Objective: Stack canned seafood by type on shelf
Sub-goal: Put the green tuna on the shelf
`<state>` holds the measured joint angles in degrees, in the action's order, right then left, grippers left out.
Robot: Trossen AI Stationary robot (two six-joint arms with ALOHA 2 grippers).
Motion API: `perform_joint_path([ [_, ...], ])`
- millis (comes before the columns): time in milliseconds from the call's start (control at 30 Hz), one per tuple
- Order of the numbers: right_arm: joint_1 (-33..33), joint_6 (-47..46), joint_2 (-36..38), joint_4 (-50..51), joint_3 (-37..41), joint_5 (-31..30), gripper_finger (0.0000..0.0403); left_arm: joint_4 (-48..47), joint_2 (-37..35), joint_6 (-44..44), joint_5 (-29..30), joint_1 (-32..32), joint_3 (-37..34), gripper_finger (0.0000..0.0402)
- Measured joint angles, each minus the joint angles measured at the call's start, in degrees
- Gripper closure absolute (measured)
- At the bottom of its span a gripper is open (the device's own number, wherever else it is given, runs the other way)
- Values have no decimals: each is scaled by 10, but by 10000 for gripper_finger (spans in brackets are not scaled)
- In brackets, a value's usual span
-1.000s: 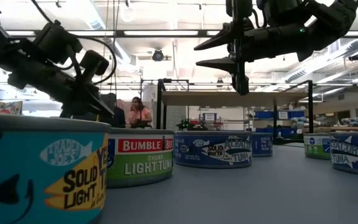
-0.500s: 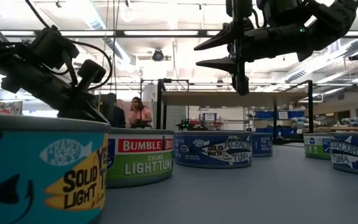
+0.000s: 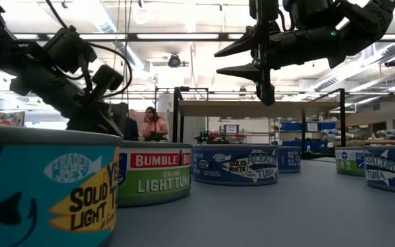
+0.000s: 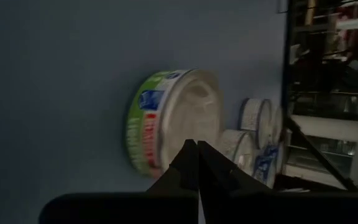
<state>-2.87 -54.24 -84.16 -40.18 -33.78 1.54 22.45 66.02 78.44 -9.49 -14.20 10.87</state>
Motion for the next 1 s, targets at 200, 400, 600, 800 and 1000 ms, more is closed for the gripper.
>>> perform_joint_path([
  [200, 0, 0, 0, 0, 0, 0, 266, -5, 0, -7, -1, 0, 0, 401],
  [400, 0, 0, 0, 1, 0, 0, 266, -30, 7, -5, -3, 1, 1, 401],
  [600, 0, -1, 0, 15, 0, 0, 266, 21, 52, 0, -7, 0, 2, 401],
  [800, 0, -20, 0, 75, 0, -3, 266, 65, 98, 15, -25, 1, 2, 401],
  [1000, 0, -27, 0, 114, 0, -5, 266, 76, 115, 22, -23, 1, 3, 401],
])
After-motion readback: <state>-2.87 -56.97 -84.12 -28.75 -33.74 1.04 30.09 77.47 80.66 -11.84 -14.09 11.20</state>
